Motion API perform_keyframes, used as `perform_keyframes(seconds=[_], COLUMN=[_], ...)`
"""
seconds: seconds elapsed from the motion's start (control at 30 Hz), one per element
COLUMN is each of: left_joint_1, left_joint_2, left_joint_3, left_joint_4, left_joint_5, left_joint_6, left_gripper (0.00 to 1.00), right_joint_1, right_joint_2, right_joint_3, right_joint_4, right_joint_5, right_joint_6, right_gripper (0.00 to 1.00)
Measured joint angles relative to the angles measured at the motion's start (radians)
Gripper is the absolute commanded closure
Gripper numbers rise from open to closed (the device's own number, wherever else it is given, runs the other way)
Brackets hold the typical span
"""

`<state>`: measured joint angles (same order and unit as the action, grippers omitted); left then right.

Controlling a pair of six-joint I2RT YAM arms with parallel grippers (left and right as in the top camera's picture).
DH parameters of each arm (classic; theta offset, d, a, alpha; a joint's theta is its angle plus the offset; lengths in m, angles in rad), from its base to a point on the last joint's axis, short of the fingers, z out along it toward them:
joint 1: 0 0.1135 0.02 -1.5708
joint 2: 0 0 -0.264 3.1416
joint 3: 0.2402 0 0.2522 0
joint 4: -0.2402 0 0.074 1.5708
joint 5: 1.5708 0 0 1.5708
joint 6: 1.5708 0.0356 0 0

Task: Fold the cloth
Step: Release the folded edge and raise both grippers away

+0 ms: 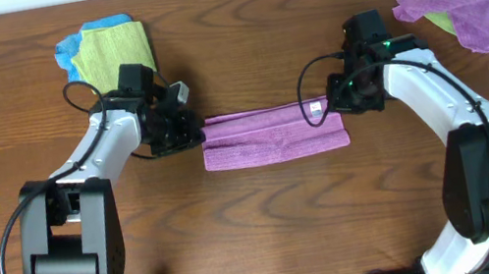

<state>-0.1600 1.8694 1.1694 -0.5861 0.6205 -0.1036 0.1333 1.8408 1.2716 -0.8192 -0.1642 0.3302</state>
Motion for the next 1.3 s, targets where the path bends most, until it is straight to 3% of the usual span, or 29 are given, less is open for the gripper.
perform_keyframes(seconds=[0.47,1.03,1.07,1.1,1.13,1.2,1.23,1.3], left_joint_1=[-0.001,-0.001,-0.001,-0.001,-0.001,-0.001,0.000,0.000], left_joint_2=[0.000,0.000,0.000,0.000,0.000,0.000,0.000,0.000], left_joint_3=[0.002,0.002,0.003,0.003,0.003,0.003,0.003,0.003], left_joint_4=[-0.113,-0.092,-0.089,-0.086,-0.085,-0.083,-0.083,-0.079], left_joint_5=[0.034,0.026,0.026,0.025,0.020,0.012,0.008,0.003], left_joint_6=[0.008,0.023,0.023,0.028,0.029,0.027,0.027,0.033], left_gripper=[0.94,0.94,0.88,0.61,0.37,0.32,0.26,0.13], right_joint_1=[0.003,0.004,0.004,0.004,0.004,0.003,0.003,0.003], right_joint_2=[0.000,0.000,0.000,0.000,0.000,0.000,0.000,0.000], right_joint_3=[0.003,0.003,0.003,0.003,0.003,0.003,0.003,0.003], right_joint_4=[-0.145,-0.116,-0.113,-0.109,-0.108,-0.107,-0.107,-0.106], right_joint_5=[-0.002,0.000,0.000,0.002,0.007,0.023,0.026,0.029], right_joint_6=[0.000,0.000,0.000,0.000,0.006,0.008,0.011,0.011], right_gripper=[0.99,0.98,0.98,0.88,0.67,0.55,0.43,0.38])
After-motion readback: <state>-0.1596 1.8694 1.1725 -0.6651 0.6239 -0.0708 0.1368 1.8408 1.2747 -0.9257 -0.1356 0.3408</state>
